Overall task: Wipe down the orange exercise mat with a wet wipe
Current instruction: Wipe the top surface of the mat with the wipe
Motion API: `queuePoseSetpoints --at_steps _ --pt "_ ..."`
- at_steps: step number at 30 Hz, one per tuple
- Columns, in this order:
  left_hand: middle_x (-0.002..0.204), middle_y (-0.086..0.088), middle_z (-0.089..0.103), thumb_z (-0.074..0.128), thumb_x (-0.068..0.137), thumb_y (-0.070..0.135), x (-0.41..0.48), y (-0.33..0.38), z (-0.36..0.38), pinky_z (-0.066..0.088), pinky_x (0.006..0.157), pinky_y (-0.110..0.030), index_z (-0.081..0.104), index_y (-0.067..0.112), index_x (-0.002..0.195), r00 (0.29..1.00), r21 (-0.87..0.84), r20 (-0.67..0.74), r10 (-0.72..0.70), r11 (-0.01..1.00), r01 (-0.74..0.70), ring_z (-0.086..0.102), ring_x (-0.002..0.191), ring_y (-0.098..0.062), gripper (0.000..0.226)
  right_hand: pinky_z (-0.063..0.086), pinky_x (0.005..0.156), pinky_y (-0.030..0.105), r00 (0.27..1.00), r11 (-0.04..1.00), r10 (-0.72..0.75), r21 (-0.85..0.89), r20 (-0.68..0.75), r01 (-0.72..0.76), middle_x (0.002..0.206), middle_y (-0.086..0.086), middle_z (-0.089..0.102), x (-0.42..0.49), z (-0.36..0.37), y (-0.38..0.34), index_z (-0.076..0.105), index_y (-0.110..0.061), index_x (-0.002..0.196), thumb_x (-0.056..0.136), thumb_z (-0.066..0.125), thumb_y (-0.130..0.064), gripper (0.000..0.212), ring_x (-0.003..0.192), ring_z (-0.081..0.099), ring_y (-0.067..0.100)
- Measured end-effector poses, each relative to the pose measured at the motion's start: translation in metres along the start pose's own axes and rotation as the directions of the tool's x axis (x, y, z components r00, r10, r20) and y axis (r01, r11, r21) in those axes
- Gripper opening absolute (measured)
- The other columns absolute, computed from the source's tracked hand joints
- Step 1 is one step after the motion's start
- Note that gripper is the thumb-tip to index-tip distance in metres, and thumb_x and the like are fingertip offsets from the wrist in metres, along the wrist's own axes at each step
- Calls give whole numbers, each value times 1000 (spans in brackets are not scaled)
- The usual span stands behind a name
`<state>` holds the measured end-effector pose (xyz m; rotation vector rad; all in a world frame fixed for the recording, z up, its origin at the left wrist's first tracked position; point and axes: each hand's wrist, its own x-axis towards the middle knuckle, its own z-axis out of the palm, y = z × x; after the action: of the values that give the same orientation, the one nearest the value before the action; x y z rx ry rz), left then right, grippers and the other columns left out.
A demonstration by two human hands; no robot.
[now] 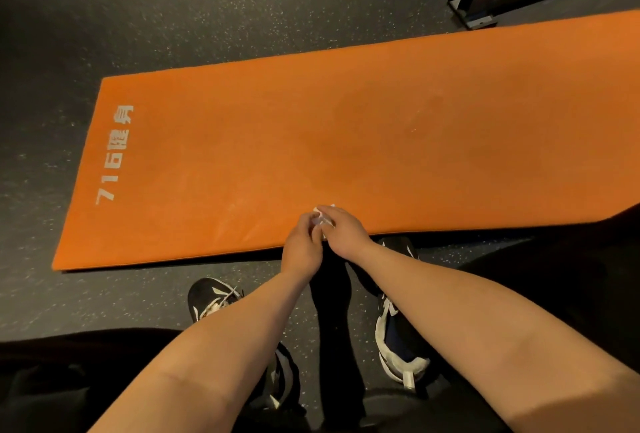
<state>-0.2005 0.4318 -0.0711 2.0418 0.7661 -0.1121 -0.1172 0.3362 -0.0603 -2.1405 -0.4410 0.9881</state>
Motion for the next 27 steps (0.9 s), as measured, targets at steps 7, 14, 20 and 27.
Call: queuePoseSetpoints --at_steps 7,14,20,27 --pt "159 1 36 36 107 34 8 -6 20 18 119 -37 40 27 153 986 346 113 122 926 -154 25 144 -26 46 13 126 38 987 987 -6 -159 -162 -20 167 -4 20 -5 -4 20 43 -22 153 106 36 -14 48 155 7 17" --pt "166 -3 21 40 104 27 19 -27 4 14 120 -45 41 24 149 987 482 -129 -96 864 147 11 153 -30 45 10 126 35 1000 918 -17 -396 13 21 169 0 13 -8 -11 33 30 -21 159 108 38 -18 52 156 0 20" --pt "161 -11 32 44 101 12 17 -7 31 21 119 -44 48 16 144 996 298 28 85 950 -89 24 151 -26 43 10 123 29 1000 941 -24 -336 -2 22 166 4 26 -1 -19 36 36 -13 156 108 37 -18 49 154 14 21" --pt "167 -1 18 32 107 31 8 -10 26 11 123 -47 28 30 156 995 515 97 12 855 -60 8 155 -23 49 7 126 38 1000 912 0 -410 0 0 168 0 19 -12 -18 46 33 -18 158 108 38 -24 50 156 8 18"
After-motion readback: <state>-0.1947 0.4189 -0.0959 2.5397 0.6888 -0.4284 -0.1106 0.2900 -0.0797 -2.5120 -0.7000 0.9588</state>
